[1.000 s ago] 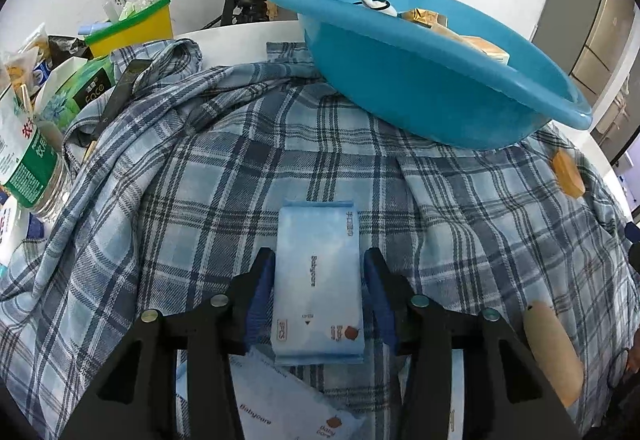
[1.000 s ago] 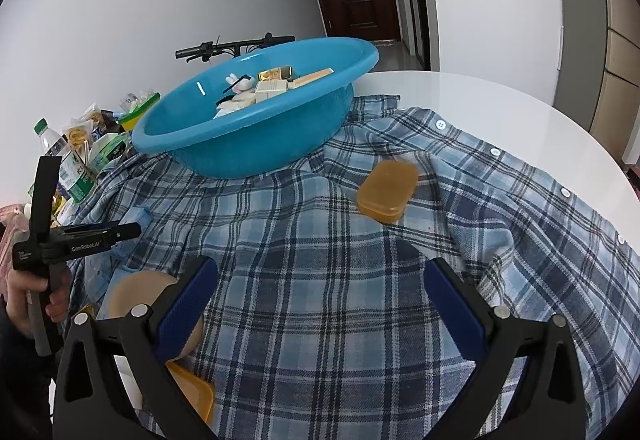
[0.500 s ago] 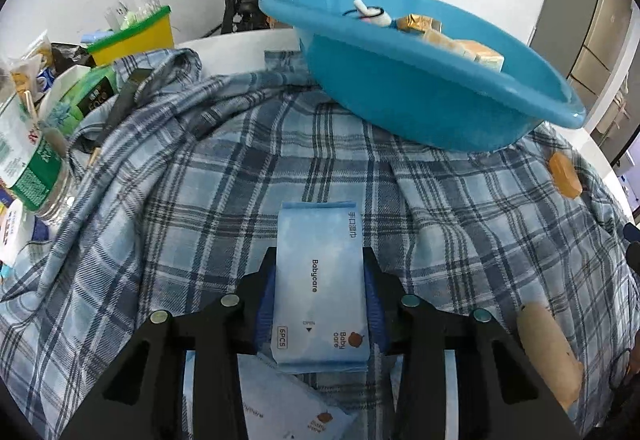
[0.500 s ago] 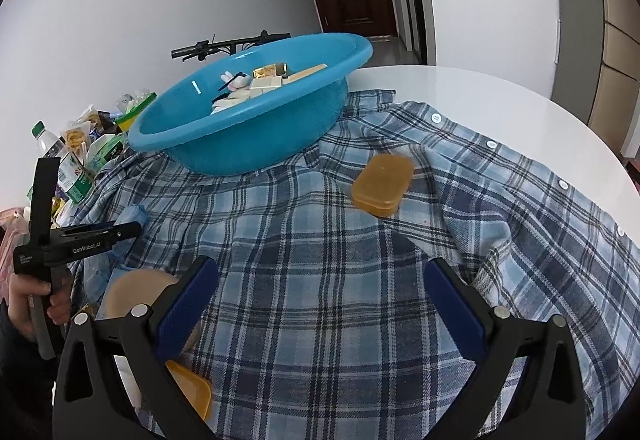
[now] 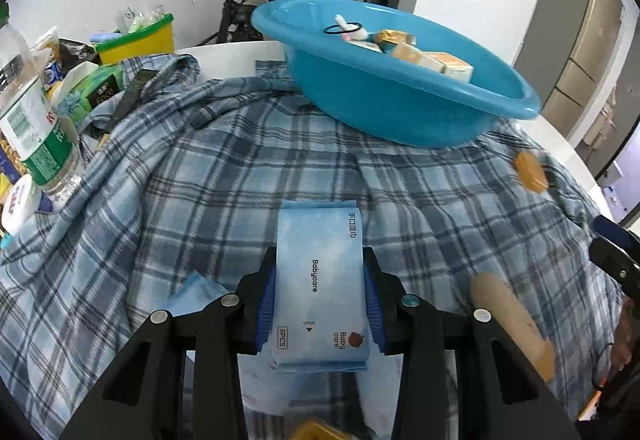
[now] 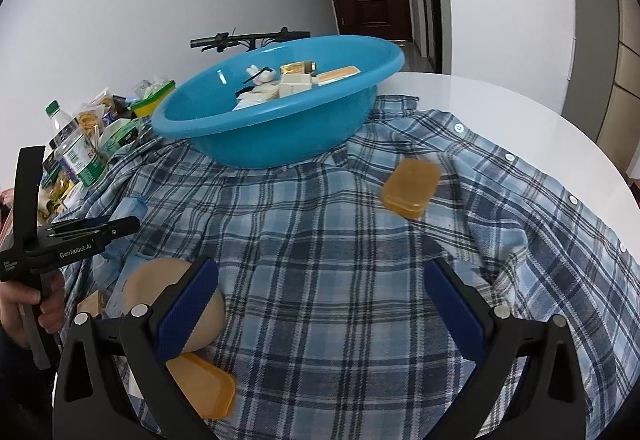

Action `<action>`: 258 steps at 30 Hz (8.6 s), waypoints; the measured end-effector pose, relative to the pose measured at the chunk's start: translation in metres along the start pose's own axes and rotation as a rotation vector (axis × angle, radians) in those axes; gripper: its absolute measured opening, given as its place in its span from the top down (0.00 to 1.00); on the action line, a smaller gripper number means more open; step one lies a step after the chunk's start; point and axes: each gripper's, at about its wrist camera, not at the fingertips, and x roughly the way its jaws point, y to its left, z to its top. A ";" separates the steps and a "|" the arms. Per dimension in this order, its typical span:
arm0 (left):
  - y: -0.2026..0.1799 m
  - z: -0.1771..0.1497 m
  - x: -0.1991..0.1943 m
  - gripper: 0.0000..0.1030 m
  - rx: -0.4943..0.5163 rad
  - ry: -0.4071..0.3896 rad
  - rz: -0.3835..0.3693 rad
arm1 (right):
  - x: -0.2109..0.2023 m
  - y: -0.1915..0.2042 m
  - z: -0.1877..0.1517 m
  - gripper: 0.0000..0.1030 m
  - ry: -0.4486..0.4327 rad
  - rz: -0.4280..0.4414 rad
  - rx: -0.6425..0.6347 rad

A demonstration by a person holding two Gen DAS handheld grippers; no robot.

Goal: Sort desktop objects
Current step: 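Grasp the round tan perforated puff with the right tool while the left tool holds the wipes pack, then carry the wipes pack and round puff over the blue basin with both tools, then lower the left tool into the basin and release the wipes pack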

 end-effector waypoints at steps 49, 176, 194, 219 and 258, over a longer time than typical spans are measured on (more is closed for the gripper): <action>0.016 -0.017 -0.038 0.60 -0.056 -0.064 -0.002 | 0.032 0.098 -0.021 0.59 0.112 0.222 -0.255; -0.020 0.195 -0.057 0.60 -0.056 -0.526 -0.073 | -0.030 0.042 0.169 0.87 -0.448 -0.061 -0.193; -0.019 0.275 0.032 0.60 -0.050 -0.448 -0.050 | 0.056 0.028 0.240 0.87 -0.371 -0.061 -0.162; -0.034 0.310 0.126 0.60 -0.029 0.022 -0.009 | 0.132 0.002 0.272 0.87 -0.055 -0.022 -0.150; -0.035 0.311 0.129 0.29 -0.043 0.038 0.006 | 0.148 0.002 0.265 0.87 0.020 -0.064 -0.191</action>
